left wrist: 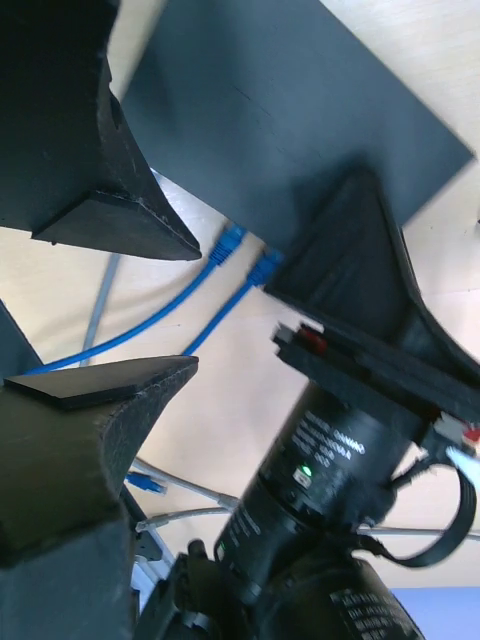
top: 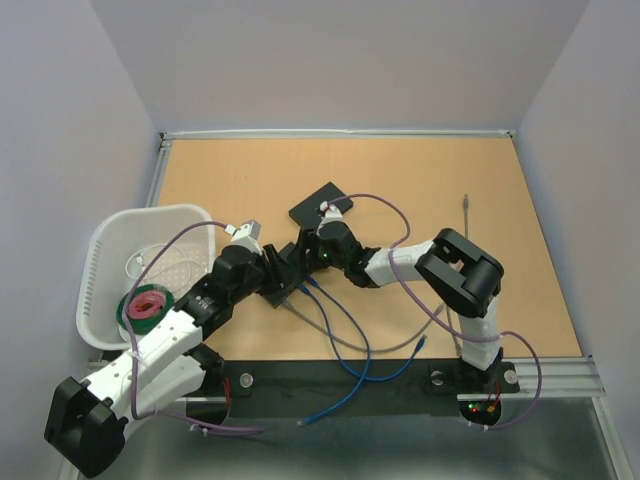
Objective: Insert the plug into the switch port
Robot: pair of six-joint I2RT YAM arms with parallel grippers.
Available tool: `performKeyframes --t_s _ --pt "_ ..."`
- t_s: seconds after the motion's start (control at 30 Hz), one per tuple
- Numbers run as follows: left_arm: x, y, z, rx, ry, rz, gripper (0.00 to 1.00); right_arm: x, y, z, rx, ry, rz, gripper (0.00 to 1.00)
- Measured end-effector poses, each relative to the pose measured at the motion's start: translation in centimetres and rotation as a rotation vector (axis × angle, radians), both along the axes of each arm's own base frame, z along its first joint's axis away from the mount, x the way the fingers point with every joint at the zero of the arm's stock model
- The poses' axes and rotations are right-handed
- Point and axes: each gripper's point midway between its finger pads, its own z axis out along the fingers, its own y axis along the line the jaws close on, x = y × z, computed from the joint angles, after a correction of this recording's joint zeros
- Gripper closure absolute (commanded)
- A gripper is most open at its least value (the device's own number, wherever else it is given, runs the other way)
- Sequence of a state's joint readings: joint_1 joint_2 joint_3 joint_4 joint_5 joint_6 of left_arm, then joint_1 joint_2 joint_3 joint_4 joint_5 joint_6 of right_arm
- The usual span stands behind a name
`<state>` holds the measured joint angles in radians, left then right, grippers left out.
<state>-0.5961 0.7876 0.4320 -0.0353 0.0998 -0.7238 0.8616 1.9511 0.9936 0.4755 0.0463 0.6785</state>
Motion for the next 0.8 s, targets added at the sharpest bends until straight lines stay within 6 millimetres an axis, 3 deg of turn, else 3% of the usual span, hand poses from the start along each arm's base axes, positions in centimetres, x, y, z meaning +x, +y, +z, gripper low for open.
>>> performKeyframes --t_s 0.13,0.23,0.37,0.5,0.67,0.77,0.8 --pt "0.0 0.1 0.0 0.002 0.0 0.003 0.46 -1.5 3.6 0.3 0.051 -0.009 0.113 0.31" --pt "-0.1 0.3 -0.2 0.017 0.011 0.012 0.46 -2.6 4.8 0.4 0.084 -0.012 0.191 0.3" --pt "0.2 0.7 0.7 0.027 -0.001 0.032 0.46 -3.0 5.2 1.2 0.098 -0.052 0.244 0.27" --pt "0.7 0.7 2.4 0.018 -0.036 0.046 0.46 -2.5 3.7 3.3 0.059 -0.11 0.223 0.26" --pt "1.1 0.8 3.0 0.019 -0.053 0.057 0.46 0.8 -1.1 8.6 0.002 -0.188 0.035 0.26" --pt "1.0 0.9 2.9 0.024 -0.05 0.059 0.46 2.8 -8.2 10.7 -0.027 -0.195 -0.161 0.24" --pt "1.1 0.9 2.9 0.022 -0.051 0.059 0.46 3.6 -11.8 11.4 -0.039 -0.194 -0.259 0.25"
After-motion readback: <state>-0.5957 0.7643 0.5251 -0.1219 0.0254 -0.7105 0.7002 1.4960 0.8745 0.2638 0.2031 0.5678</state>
